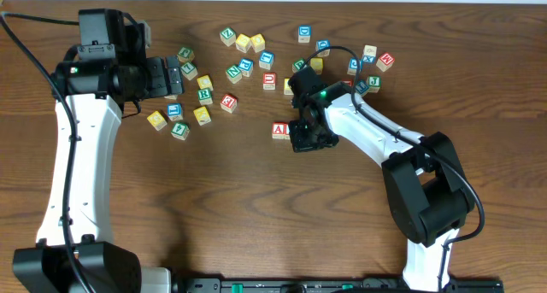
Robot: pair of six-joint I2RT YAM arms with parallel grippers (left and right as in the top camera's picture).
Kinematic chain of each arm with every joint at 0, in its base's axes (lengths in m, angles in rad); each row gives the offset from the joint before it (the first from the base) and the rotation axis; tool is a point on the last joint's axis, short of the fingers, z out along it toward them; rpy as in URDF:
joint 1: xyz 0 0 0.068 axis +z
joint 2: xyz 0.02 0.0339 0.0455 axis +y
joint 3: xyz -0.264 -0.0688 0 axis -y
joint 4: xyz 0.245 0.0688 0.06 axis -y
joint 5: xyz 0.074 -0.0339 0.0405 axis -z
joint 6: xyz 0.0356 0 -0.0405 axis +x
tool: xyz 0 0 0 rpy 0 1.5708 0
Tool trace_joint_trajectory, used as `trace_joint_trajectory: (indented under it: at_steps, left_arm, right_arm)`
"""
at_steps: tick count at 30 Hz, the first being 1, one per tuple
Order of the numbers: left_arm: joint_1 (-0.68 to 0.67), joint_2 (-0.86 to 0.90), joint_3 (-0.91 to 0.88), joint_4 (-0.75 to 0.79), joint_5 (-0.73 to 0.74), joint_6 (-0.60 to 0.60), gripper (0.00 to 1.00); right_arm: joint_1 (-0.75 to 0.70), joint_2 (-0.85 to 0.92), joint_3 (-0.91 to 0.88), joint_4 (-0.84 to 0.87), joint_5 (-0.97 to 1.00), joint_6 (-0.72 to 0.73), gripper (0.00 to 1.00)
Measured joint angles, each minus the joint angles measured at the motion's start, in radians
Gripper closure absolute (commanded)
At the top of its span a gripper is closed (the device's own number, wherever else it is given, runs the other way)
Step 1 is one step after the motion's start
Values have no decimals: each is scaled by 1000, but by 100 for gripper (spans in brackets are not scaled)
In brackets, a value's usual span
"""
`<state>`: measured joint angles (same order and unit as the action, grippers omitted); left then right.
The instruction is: Spell out AI2
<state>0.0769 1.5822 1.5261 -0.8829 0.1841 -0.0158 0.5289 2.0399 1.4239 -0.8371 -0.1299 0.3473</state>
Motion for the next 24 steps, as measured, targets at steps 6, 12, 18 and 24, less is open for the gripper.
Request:
trace_joint_trajectory:
  at_steps: [6, 12, 18, 24]
  left_arm:
    - [0, 0, 0, 0, 0, 0, 1]
    - [0, 0, 0, 0, 0, 0, 1]
    - [0, 0, 0, 0, 0, 0, 1]
    - [0, 0, 0, 0, 0, 0, 1]
  right_arm:
    - [0, 0, 0, 5, 7, 0, 99]
    - [0, 0, 0, 15, 12, 0, 99]
    - [0, 0, 0, 20, 15, 0, 99]
    - [0, 0, 0, 20, 15, -1, 99]
